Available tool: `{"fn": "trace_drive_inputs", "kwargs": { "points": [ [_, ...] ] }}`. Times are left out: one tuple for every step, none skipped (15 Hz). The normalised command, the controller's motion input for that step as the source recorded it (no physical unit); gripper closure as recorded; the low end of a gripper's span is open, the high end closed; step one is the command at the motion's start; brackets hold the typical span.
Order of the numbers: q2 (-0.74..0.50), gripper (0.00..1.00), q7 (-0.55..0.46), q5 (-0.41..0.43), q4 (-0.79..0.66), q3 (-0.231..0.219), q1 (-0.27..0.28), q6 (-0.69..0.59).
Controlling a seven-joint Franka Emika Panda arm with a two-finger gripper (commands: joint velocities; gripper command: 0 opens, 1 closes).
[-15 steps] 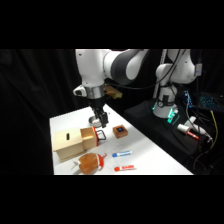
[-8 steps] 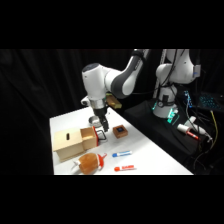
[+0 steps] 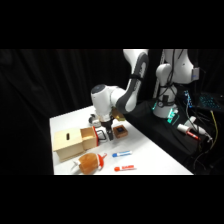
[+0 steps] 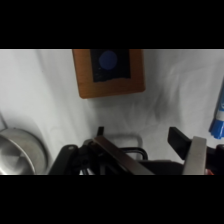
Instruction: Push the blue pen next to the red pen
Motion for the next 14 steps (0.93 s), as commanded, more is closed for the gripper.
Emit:
{"fn": "trace_drive_inputs", "kwargs": {
  "points": [
    [0.11,0.0,0.06,0.177,-0.07,-0.016,0.05,0.32],
    [0.09,0.0,0.08,0.155,-0.07,-0.03,0.07,0.31],
    [0.08,0.0,0.07,0.145,-0.07,-0.033,0.079,0.29],
    [0.07,0.0,0.07,0.137,-0.07,-0.035,0.09,0.27],
    [0.06,0.0,0.08,0.122,-0.07,-0.044,0.106,0.25],
    [0.05,0.0,0.08,0.106,-0.07,-0.048,0.12,0.23],
    [0.03,0.0,0.08,0.098,-0.07,-0.05,0.133,0.21],
    [0.02,0.0,0.09,0.088,-0.07,-0.055,0.152,0.2],
    [0.0,0.0,0.12,0.071,-0.08,-0.069,0.185,0.19],
    [-0.01,0.0,0.17,0.037,-0.09,-0.095,0.235,0.19],
    [-0.03,0.0,0.23,0.0,-0.1,-0.123,0.295,0.18],
    [-0.03,0.0,0.26,-0.018,-0.11,-0.128,0.316,0.17],
    [-0.03,0.0,0.29,-0.047,-0.11,-0.131,0.349,0.14],
    [-0.05,0.0,0.31,-0.077,-0.13,-0.134,0.375,0.13]
  ]
}}
